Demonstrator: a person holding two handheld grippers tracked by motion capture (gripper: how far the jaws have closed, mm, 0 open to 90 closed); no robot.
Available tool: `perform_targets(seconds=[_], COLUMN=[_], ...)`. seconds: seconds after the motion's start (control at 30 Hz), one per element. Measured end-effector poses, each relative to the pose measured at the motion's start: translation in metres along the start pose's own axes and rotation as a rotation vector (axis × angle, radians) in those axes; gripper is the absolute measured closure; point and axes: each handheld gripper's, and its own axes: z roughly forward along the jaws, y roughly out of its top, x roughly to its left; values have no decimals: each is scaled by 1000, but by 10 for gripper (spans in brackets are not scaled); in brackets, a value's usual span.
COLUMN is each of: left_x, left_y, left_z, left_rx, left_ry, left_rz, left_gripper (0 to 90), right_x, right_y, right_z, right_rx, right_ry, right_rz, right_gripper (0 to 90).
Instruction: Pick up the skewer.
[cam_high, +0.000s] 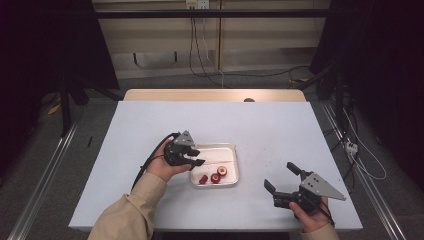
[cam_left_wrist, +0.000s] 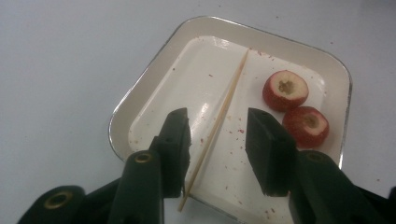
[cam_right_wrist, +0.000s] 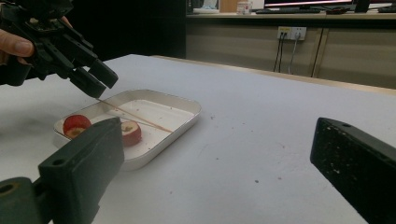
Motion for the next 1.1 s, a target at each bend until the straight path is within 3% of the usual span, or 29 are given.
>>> perform_targets(seconds=[0.07, 0.2, 0.33, 0.73, 1.1], left_x=[2, 5, 6, 6, 5], left_y=[0, -1, -2, 6, 5], left_z=[4, 10, 15, 27, 31], left_rx=[-1, 32, 36, 92, 128], left_ry=[-37, -38, -65, -76, -78], left_rz=[4, 2, -9, 25, 24], left_gripper=[629, 685, 726, 779, 828], right_x=[0, 0, 0, -1, -2], right_y=[0, 0, 0, 0, 0], right_z=[0, 0, 0, 0, -1], right_rx=[0, -1, -1, -2, -4], right_ry=[1, 4, 5, 6, 5], right_rz=[0, 5, 5, 5, 11], right_gripper=[25, 25, 25, 25, 25])
